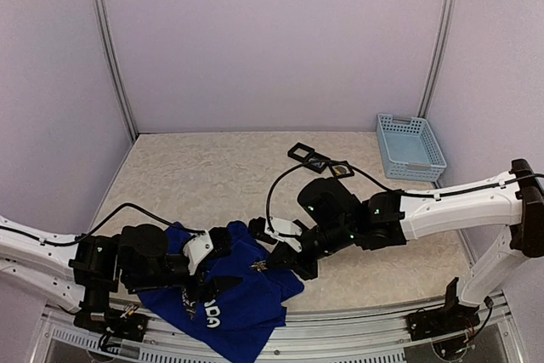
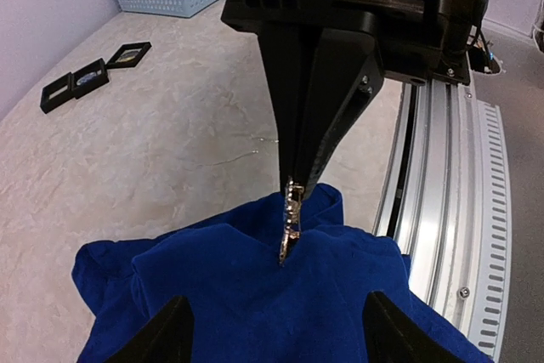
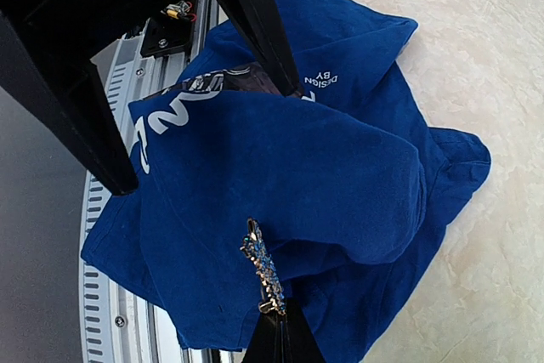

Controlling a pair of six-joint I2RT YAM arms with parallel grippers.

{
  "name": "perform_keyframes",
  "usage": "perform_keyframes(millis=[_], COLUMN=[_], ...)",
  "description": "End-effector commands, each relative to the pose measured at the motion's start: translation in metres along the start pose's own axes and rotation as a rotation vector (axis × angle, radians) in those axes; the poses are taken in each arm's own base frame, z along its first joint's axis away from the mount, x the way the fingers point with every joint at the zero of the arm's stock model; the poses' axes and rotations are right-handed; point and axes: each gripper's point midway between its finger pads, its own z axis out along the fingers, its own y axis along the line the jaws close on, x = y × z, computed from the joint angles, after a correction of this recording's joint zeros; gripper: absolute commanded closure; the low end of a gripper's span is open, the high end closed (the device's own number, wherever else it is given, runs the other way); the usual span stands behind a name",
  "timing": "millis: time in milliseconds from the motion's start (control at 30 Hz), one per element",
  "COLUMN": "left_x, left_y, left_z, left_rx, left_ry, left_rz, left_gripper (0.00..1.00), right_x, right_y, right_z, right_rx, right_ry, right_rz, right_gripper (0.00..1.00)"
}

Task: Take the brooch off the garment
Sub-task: Pass from the left arm to the right, then pass from the right arm to the left

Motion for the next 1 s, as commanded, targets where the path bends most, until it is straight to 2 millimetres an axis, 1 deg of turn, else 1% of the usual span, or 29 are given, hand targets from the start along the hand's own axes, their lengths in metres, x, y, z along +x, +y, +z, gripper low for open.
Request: perform_keyframes(millis=[0, 100, 167, 233, 367, 500, 667, 900, 967], left_x=[-0.006, -0.008, -0.008, -0.004, 0.002, 0.008, 0.009, 0.012, 0.011], left_y=[-0.007, -0.006, -0.006, -0.003, -0.002, -0.001, -0.004, -0.013, -0.013], left_z=[-0.002, -0.005, -0.004, 0.001, 0.012, 0.018, 0.023, 0.03, 0.032], left_rx=[0.125, 0.165, 0.177, 0.167, 0.174, 0.179, 0.201, 0.255, 0.253], left_ry=[-0.012, -0.039, -0.041, -0.019, 0.022, 0.043, 0.048, 0.064, 0.062], left_rz=[-0.051, -0.082, -0.092, -0.103, -0.124, -0.135, -0.142, -0.151, -0.153], left_gripper=[0.4, 0.46, 0.47, 0.47, 0.52, 0.53, 0.59, 0.59, 0.59], right_x=[0.003, 0.005, 0.007, 0.006, 0.006, 0.005, 0.005, 0.006, 0.006], right_y=[0.005, 0.008, 0.008, 0.009, 0.011, 0.012, 0.011, 0.011, 0.011], right_z=[0.005, 0.009, 0.011, 0.012, 0.011, 0.011, 0.012, 0.012, 0.013], right_rx=[-0.059, -0.08, -0.085, -0.093, -0.105, -0.11, -0.108, -0.105, -0.108], right_ry=[0.031, 0.043, 0.051, 0.048, 0.043, 0.042, 0.046, 0.048, 0.049], right_rz=[0.004, 0.008, 0.011, 0.011, 0.011, 0.012, 0.013, 0.014, 0.014], right_gripper=[1.0, 1.0, 1.0, 1.0, 1.0, 1.0, 1.0, 1.0, 1.0])
